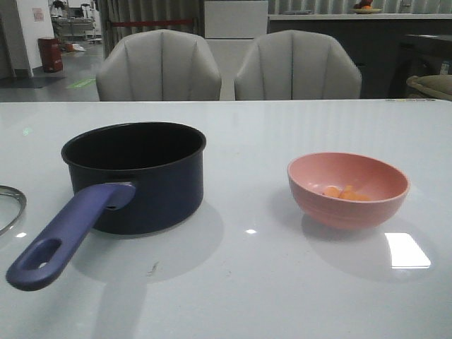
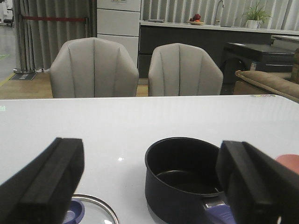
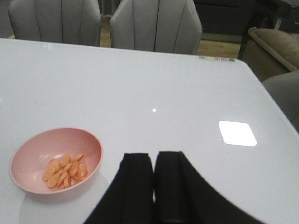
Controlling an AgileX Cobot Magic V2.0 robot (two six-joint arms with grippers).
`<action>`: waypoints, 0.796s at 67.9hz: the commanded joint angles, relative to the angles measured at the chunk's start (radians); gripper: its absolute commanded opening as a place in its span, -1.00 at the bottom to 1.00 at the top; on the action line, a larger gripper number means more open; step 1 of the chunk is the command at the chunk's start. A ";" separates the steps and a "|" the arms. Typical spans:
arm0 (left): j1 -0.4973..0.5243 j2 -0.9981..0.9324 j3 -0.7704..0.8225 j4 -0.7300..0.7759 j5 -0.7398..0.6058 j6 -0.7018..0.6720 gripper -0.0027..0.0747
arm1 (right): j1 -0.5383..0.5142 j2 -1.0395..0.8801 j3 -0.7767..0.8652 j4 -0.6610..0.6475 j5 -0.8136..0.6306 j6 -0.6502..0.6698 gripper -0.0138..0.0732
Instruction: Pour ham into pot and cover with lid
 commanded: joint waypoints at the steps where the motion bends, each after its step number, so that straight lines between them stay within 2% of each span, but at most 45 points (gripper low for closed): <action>1: -0.007 0.008 -0.027 -0.009 -0.082 -0.001 0.63 | -0.001 0.050 -0.041 0.023 -0.068 -0.013 -0.31; 15: -0.007 0.008 -0.027 -0.009 -0.080 -0.001 0.63 | -0.001 0.150 -0.061 0.040 -0.058 -0.013 -0.25; 19: -0.007 0.008 -0.027 -0.009 -0.080 -0.001 0.63 | -0.001 0.203 -0.082 0.046 -0.044 -0.013 -0.11; 28: -0.007 0.008 -0.027 -0.009 -0.080 -0.001 0.63 | -0.001 0.367 -0.152 0.100 -0.016 -0.013 0.43; 32: -0.007 0.008 -0.027 -0.009 -0.080 -0.001 0.63 | -0.001 0.445 -0.192 0.129 -0.001 -0.013 0.52; 54: -0.007 0.008 -0.027 -0.009 -0.078 -0.001 0.63 | 0.096 0.885 -0.402 0.286 0.019 -0.014 0.53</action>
